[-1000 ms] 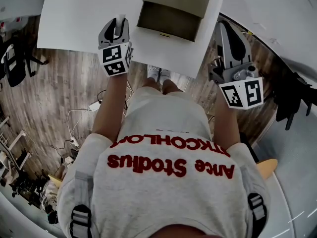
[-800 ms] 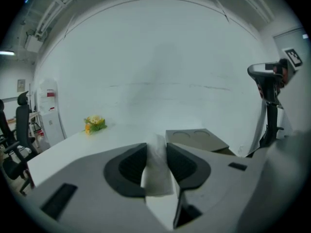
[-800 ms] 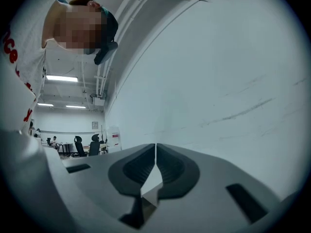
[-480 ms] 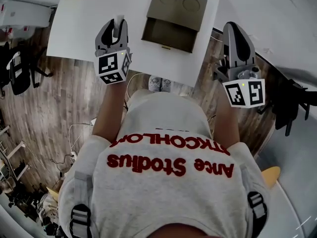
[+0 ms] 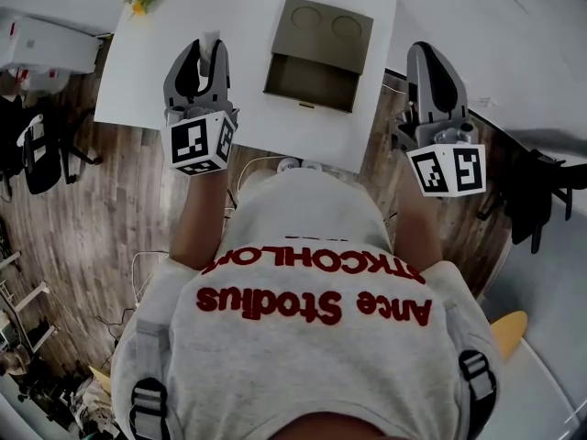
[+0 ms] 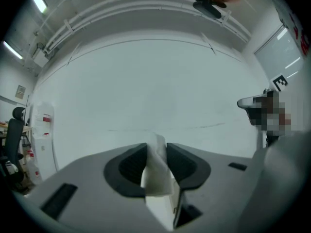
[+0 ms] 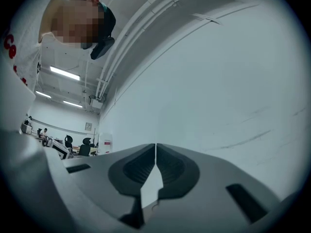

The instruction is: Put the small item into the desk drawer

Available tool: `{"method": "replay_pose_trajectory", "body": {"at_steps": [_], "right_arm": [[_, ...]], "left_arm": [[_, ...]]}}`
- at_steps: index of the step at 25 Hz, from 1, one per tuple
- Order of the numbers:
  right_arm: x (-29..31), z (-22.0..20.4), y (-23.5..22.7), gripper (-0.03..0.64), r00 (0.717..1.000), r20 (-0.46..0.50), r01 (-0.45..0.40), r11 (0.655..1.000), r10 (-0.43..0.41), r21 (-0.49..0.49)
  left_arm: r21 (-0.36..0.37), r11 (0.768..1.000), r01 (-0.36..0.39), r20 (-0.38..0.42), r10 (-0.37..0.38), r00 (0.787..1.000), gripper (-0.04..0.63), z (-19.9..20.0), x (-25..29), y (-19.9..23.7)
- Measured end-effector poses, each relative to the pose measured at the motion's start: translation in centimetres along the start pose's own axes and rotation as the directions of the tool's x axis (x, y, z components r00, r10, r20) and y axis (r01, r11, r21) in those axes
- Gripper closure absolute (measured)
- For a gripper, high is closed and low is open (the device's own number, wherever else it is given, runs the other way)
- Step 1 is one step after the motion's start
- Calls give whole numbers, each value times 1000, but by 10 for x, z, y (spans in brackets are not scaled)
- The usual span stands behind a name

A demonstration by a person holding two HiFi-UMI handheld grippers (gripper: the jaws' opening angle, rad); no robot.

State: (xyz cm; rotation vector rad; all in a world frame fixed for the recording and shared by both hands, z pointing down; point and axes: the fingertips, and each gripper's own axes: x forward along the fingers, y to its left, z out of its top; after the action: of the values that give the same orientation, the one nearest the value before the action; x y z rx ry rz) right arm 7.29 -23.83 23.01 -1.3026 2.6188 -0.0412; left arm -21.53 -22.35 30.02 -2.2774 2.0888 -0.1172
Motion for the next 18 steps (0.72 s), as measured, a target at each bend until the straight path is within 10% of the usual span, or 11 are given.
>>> {"method": "replay_pose_trajectory", "body": {"at_steps": [18], "right_arm": [[-15,-19,-3,609,998,-50,50,998,-48,38]], "left_arm": [[-34,992,121,3,-121,993,463,-9,14,-37]]}}
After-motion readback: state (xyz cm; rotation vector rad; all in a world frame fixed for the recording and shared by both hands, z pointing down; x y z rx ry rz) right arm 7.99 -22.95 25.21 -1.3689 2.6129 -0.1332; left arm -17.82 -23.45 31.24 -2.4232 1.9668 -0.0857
